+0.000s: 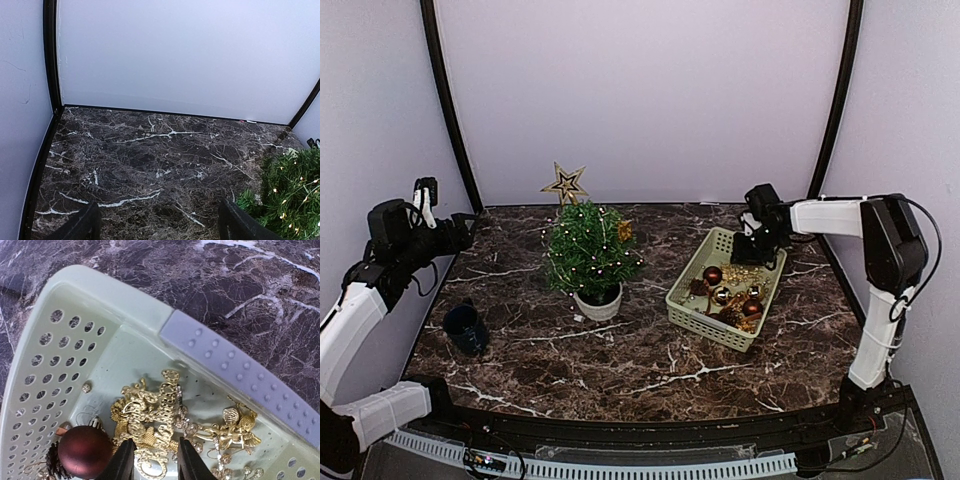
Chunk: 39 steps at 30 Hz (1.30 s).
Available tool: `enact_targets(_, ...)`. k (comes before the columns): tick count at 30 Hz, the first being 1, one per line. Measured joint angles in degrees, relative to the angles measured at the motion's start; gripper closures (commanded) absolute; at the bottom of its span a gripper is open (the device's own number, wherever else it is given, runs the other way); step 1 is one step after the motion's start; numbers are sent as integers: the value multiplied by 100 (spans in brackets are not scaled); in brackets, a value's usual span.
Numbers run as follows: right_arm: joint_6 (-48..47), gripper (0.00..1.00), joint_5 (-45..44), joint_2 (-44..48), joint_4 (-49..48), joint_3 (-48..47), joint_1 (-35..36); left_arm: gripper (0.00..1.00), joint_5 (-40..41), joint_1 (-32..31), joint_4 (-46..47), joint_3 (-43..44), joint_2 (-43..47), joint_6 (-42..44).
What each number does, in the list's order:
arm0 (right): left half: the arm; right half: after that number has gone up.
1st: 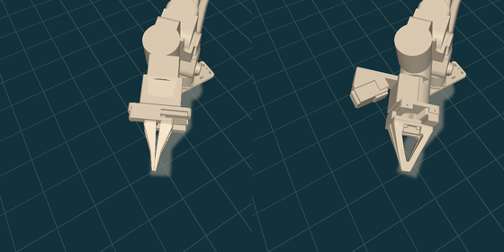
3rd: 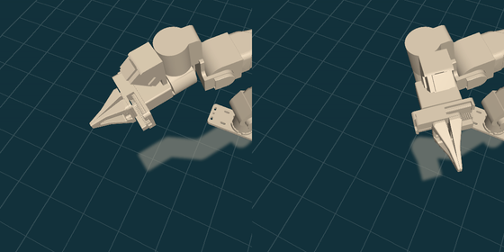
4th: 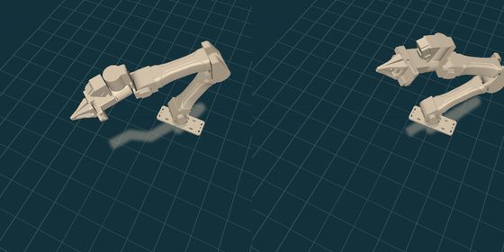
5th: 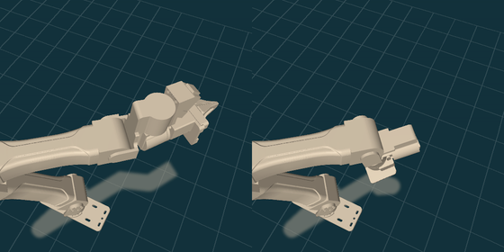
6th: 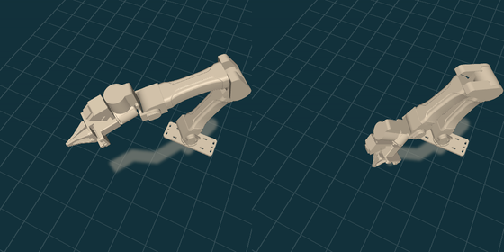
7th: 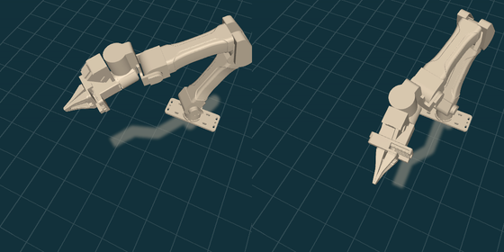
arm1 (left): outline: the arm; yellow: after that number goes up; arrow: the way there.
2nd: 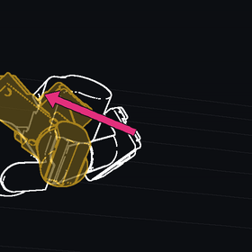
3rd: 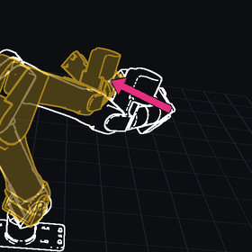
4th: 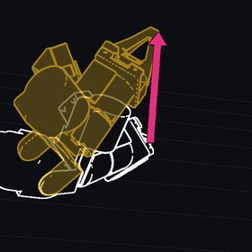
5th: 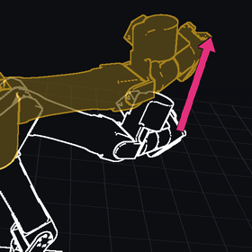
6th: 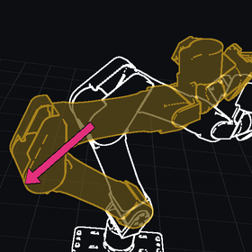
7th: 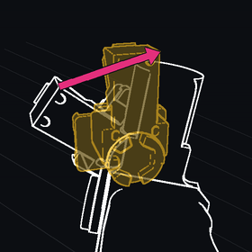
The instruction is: Decorate the small christmas tree
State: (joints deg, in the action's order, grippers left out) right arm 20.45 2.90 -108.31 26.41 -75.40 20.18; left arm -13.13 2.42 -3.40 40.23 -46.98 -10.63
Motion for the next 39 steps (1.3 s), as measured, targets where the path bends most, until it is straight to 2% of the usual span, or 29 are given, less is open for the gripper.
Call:
enact_targets(6, -203, 58, 103, -514, 72, -105, -138, 17, 17, 0, -2, 0, 9, 4)
enact_targets(15, -391, 59, 761, -769, -398, -192, -216, 17, 33, 0, -2, 0, 9, 20)
enact_targets(17, -389, 63, 1016, -807, -568, -177, -251, 17, 37, 0, -2, 0, 9, 22)
enact_targets(21, -352, 81, 1399, -844, -817, -87, -282, 17, 39, 0, -2, 0, 9, 26)
enact_targets(26, -264, 99, 1580, -807, -1027, 101, -297, 17, 42, 0, -2, -2, 9, 39)
enact_targets(32, -146, 100, 1681, -404, -1010, 463, -299, 17, 50, 0, 0, -13, 17, 42)
enact_targets(39, 48, 100, 1641, 542, -968, 938, -299, 17, 39, 0, -2, -92, 153, 42)
